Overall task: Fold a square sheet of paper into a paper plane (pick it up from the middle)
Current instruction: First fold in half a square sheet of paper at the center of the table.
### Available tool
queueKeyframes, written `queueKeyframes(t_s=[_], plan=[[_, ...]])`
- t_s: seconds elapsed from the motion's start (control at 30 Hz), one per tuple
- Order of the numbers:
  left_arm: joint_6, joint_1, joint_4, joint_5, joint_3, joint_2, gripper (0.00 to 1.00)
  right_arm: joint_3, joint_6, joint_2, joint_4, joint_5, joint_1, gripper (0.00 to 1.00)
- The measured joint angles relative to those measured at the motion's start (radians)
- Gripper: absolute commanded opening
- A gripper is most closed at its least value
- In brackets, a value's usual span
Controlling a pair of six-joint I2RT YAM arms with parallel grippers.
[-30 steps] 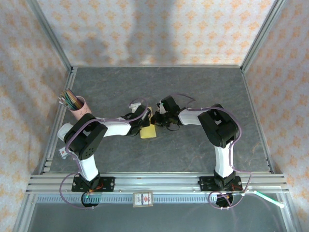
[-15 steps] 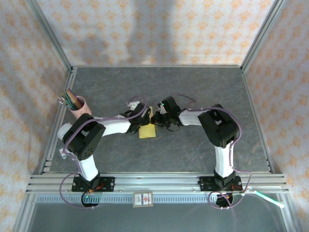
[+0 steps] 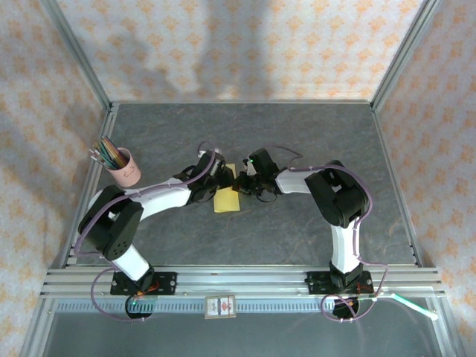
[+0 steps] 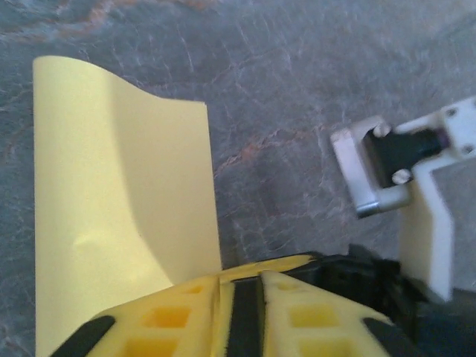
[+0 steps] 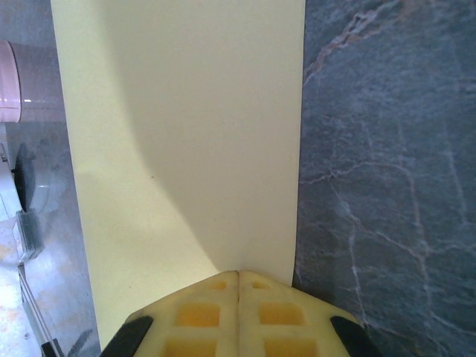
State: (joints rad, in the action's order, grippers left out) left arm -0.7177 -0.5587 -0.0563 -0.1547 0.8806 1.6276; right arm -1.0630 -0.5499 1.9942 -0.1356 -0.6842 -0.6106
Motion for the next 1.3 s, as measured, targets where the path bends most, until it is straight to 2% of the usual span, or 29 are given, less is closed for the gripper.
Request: queueKeyframes(t_s=[0.33, 0.47, 0.67, 0.93, 1.13, 1.3], plan=[[-0.003, 0.082, -0.07, -0.082, -0.09, 0.08, 0.17, 0.004, 0.0, -0.002, -0.004, 0.008, 0.0, 0.0], [-0.003, 0.104, -0.091, -0.106, -0.104, 0.098, 0.19, 0.006, 0.0, -0.002, -0.007, 0.008, 0.0, 0.0], [-0.008, 0.112, -0.127, -0.156, -0.123, 0.077, 0.27, 0.006, 0.0, -0.003, -0.007, 0.015, -0.002, 0.0], [-0.05, 0.112, -0.186, -0.25, -0.226, -0.007, 0.26, 0.006, 0.001, -0.004, -0.006, 0.02, -0.002, 0.0], [-0.052, 0.114, -0.193, -0.256, -0.262, -0.002, 0.25, 0.006, 0.003, -0.005, -0.003, 0.026, -0.004, 0.0], [-0.054, 0.116, -0.198, -0.259, -0.263, -0.008, 0.31, 0.006, 0.005, -0.006, -0.003, 0.027, -0.004, 0.0]])
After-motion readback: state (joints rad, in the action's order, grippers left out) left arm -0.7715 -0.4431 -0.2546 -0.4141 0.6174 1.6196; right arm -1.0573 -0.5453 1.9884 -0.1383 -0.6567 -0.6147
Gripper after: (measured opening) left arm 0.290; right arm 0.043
